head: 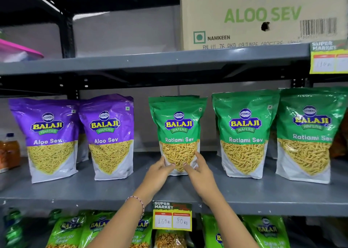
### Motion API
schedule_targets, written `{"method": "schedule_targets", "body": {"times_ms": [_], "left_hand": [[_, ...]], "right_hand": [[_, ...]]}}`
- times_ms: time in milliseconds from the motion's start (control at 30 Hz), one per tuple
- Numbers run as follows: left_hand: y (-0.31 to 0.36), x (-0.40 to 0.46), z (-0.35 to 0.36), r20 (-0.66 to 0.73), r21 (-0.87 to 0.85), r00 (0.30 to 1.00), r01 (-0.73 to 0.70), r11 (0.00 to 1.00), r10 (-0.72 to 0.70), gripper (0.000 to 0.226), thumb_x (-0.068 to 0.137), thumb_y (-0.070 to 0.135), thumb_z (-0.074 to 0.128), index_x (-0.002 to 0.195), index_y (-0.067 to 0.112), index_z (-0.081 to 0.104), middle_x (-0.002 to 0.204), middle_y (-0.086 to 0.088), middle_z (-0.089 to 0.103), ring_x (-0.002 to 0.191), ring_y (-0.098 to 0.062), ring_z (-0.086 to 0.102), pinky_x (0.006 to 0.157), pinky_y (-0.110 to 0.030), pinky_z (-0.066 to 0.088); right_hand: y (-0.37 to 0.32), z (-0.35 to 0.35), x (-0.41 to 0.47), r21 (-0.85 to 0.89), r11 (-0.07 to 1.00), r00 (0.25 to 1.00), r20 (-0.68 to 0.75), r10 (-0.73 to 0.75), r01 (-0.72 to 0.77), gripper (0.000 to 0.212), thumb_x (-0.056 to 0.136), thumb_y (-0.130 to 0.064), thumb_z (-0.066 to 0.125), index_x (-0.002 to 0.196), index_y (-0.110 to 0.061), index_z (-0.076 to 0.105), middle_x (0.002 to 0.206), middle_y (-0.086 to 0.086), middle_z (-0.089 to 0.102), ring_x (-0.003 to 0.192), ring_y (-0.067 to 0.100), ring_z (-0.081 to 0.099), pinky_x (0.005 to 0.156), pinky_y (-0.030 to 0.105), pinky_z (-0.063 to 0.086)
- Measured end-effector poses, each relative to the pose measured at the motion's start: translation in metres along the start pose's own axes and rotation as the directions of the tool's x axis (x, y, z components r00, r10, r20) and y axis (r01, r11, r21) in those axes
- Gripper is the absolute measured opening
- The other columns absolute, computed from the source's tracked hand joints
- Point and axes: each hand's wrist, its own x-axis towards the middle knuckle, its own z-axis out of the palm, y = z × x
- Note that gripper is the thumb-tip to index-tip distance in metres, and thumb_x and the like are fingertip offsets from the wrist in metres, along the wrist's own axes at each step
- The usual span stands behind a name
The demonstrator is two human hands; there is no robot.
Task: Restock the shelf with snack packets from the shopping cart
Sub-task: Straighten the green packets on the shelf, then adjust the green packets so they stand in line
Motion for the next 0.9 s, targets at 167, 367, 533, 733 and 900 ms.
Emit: {"method": "schedule_targets", "body": {"times_ms": [167,367,533,733,900], "left_hand": [[0.001,0.000,0.000,0.021,0.020,1.000,-0.015,1.000,0.015,0.048,0.074,0.050,0.060,0.121,0.051,0.054,0.121,0.022,0.066,0.117,-0.006,0.057,0.106,-0.034,0.040],[-0.003,-0.001,0.003,-0.014,0.039,0.997,-0.076,0.996,0.077,0.052,0.086,0.040,0.060,0.134,0.042,0.040,0.127,0.024,0.053,0.119,-0.002,0.047,0.100,-0.026,0.034],[-0.007,0.002,0.005,-0.037,0.030,0.996,-0.078,0.997,0.079,0.041,0.091,0.026,0.061,0.119,0.042,0.036,0.104,0.038,0.042,0.114,0.001,0.042,0.094,-0.021,0.028],[-0.014,0.004,0.012,-0.011,0.106,0.997,-0.076,0.991,0.078,0.058,0.084,0.043,0.065,0.134,0.045,0.035,0.126,0.022,0.054,0.123,-0.008,0.049,0.099,-0.030,0.035],[-0.014,0.005,0.010,-0.010,0.093,0.998,-0.064,0.994,0.066,0.044,0.083,0.042,0.066,0.115,0.048,0.037,0.122,0.026,0.048,0.123,-0.003,0.045,0.104,-0.028,0.033]], "right_hand": [[0.003,-0.001,0.002,0.027,1.000,1.000,-0.016,-0.014,0.015,0.066,0.092,-0.027,0.060,0.149,-0.023,0.029,0.142,-0.001,0.048,0.114,0.005,0.042,0.093,0.021,0.033],[0.007,-0.003,0.002,0.100,0.989,0.965,-0.250,-0.082,0.110,0.040,0.090,-0.021,0.061,0.128,-0.030,0.053,0.123,-0.011,0.060,0.120,0.014,0.056,0.095,0.029,0.044],[0.002,-0.086,-0.005,-0.269,0.953,0.612,-0.733,-0.298,0.141,0.084,0.068,-0.030,0.083,0.137,-0.015,0.038,0.142,0.011,0.045,0.133,0.031,0.039,0.110,0.051,0.033],[0.018,-0.125,0.013,-0.269,0.954,0.817,-0.574,-0.051,-0.129,0.139,0.053,-0.026,0.092,0.151,-0.026,-0.006,0.151,0.022,0.031,0.134,0.038,0.039,0.106,0.052,0.037],[0.027,-0.125,0.017,-0.289,0.941,0.830,-0.557,-0.016,-0.176,0.135,0.055,-0.030,0.091,0.151,-0.024,-0.004,0.141,0.025,0.042,0.122,0.043,0.050,0.095,0.051,0.046]]}}
